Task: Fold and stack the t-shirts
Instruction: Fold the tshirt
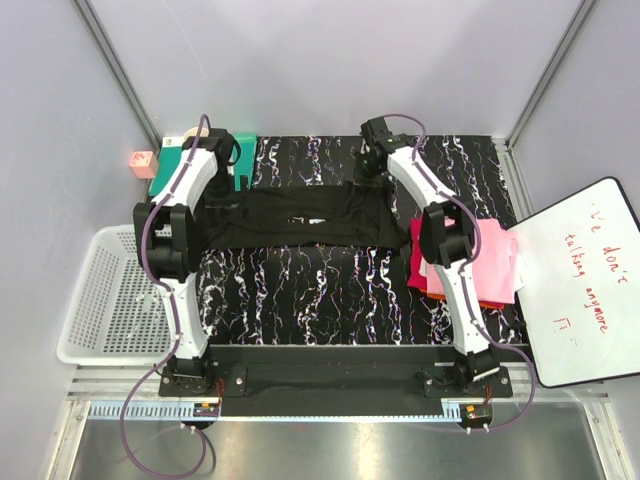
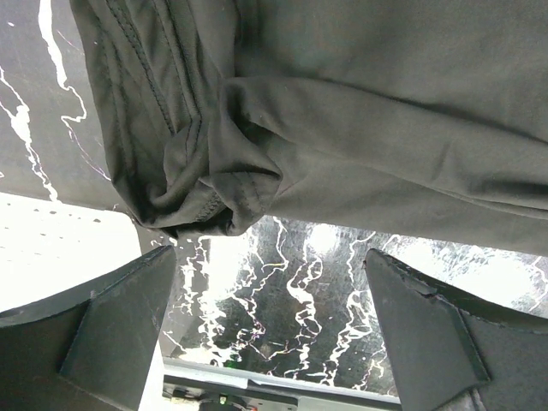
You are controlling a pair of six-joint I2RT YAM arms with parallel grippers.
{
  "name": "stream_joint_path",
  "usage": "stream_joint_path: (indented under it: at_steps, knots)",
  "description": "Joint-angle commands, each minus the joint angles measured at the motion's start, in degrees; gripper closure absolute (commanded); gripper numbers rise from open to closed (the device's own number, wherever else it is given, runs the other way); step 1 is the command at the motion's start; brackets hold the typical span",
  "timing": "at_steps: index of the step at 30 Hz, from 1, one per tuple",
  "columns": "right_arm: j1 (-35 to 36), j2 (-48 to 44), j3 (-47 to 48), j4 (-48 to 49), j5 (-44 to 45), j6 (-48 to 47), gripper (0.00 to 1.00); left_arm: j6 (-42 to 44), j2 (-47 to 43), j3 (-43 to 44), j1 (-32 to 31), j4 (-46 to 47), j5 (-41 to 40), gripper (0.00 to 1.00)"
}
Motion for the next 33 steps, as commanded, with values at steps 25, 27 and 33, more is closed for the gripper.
stream_joint_path:
  at_steps: [25, 27, 33]
  knots:
    - [-0.3, -23.5, -40.8, 2.6, -2.8, -0.8, 1.0, -1.6, 18.1, 20.9, -3.1, 0.9, 1.0, 1.0]
    - [-0.3, -22.3, -40.4, 3.1, -2.8, -0.7, 1.0, -2.3, 18.6, 21.4, -3.0, 1.0, -0.3, 1.0]
    - [-0.3, -18.2, -35.8, 3.1, -1.9, -1.2, 1.0, -5.0, 20.1, 21.2, -2.1, -0.2, -2.1, 1.0]
